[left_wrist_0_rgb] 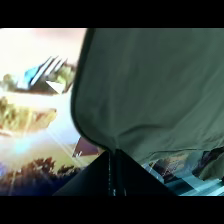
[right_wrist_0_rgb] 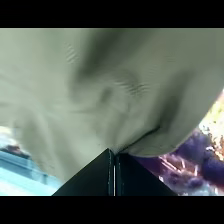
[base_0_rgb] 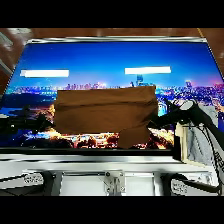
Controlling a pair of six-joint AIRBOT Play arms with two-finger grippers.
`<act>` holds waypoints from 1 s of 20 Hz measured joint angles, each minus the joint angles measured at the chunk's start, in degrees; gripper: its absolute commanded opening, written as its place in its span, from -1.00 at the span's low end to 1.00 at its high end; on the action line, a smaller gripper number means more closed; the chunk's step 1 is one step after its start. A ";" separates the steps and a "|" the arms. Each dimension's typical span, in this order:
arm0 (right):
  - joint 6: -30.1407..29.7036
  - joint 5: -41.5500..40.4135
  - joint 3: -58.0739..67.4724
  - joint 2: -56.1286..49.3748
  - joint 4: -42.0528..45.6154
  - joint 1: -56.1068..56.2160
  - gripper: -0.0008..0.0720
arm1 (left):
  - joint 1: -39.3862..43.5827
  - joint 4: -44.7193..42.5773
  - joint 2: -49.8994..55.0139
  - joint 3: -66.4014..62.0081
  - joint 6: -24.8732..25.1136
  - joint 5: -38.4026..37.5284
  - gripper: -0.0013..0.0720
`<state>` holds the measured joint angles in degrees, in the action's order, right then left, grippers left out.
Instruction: Fold the shirts.
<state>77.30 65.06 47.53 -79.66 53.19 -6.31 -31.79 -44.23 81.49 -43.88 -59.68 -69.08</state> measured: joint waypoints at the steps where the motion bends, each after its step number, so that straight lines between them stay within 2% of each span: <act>1: -0.33 -0.04 1.16 1.22 -0.72 -0.22 -0.80 | 0.00 0.85 -0.35 -0.94 0.52 0.02 -0.86; 4: -0.44 -2.12 5.22 3.43 -3.72 -0.37 -0.80 | 0.48 2.45 -1.07 -4.28 1.46 0.39 -0.86; 9: 1.90 -12.63 11.50 3.61 -7.91 -0.35 -0.80 | 4.28 5.11 -1.40 -11.23 1.66 5.42 -0.87; 14: 4.00 -17.75 19.17 -4.15 -9.38 0.20 -0.80 | 8.37 6.40 0.46 -16.85 -1.46 15.67 -0.86; 20: 4.79 -20.65 25.16 -13.92 -10.23 0.39 -0.80 | 10.99 7.15 7.15 -22.43 -3.61 19.71 -0.86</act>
<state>82.08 44.40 72.69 -93.58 42.96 -5.91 -20.80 -37.08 88.64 -66.30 -63.29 -49.36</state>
